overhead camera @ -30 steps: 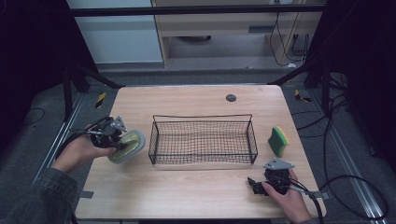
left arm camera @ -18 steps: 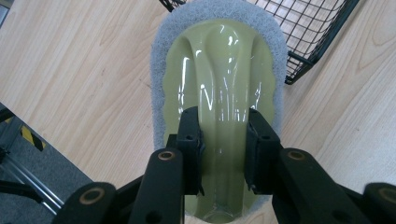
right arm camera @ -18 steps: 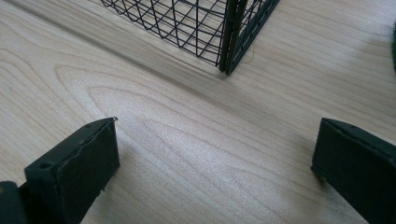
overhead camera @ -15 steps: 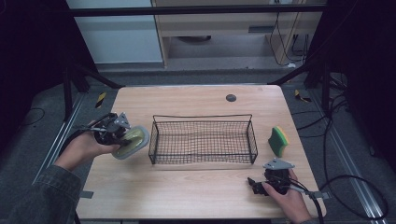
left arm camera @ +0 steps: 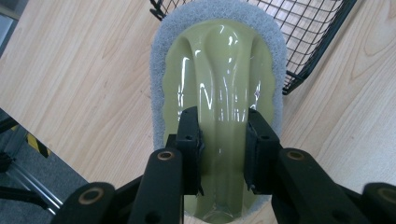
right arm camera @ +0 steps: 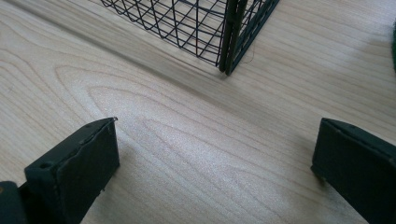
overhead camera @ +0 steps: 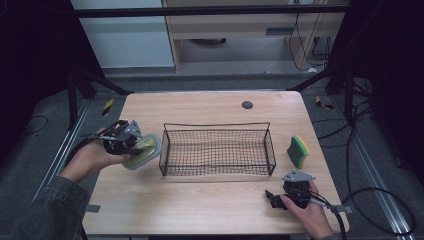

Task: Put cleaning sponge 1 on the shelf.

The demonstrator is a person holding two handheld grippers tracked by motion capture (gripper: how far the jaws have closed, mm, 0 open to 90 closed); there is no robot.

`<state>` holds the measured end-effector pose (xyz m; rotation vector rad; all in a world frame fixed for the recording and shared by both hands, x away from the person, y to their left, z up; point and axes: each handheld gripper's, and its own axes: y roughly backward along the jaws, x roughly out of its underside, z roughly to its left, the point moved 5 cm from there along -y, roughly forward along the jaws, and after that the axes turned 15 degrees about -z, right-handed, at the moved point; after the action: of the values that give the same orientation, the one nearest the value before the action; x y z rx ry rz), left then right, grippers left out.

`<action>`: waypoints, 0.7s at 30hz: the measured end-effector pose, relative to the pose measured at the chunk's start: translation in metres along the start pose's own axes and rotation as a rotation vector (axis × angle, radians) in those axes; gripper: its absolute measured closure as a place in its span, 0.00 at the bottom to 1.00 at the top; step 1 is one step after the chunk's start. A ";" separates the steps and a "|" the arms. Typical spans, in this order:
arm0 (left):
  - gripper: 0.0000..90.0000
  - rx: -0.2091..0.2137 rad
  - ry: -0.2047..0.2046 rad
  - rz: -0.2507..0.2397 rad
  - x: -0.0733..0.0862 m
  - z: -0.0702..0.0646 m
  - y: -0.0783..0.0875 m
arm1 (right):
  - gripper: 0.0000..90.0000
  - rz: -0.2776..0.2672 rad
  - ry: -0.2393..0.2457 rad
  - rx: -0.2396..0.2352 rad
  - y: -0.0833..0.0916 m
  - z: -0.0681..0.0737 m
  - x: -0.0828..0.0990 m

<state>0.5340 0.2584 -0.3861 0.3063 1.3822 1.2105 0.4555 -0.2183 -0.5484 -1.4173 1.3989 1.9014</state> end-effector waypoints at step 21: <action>0.78 -0.049 -0.103 -0.025 -0.041 -0.005 0.012 | 0.01 0.000 0.000 0.001 0.000 0.000 0.000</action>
<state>0.5342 0.2294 -0.3548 0.3123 1.2625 1.1900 0.4556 -0.2182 -0.5484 -1.4168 1.3992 1.9004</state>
